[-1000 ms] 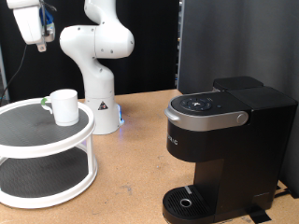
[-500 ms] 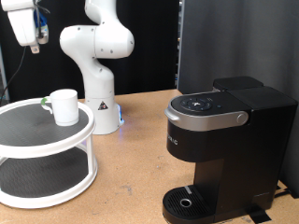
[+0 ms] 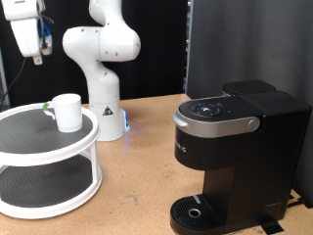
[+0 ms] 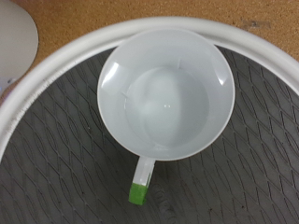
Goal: Make a cup of coffee with the keurig machine
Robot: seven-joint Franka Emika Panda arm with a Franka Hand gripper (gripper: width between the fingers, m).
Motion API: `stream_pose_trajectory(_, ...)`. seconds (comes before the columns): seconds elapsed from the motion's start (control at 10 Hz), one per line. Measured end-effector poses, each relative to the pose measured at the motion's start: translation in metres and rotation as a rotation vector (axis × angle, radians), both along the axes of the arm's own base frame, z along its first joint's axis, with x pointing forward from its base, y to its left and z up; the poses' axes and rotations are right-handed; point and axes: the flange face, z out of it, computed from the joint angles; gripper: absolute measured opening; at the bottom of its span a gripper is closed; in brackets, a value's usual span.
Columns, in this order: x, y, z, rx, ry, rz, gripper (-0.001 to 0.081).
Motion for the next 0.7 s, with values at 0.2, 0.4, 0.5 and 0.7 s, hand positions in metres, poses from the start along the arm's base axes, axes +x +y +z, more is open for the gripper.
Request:
stream_pose_trajectory(0.2,-0.002,0.003,-0.017,-0.034,-0.01,0.026,0.0006)
stream_pose_trajectory(0.4,-0.004,0.005,-0.034,-0.056,-0.023,0.033,0.0006)
stream_pose_trajectory(0.5,-0.005,0.006,-0.041,-0.062,-0.029,0.034,0.0006)
stream_pose_trajectory(0.7,-0.005,0.007,-0.051,-0.067,-0.038,0.032,0.0006)
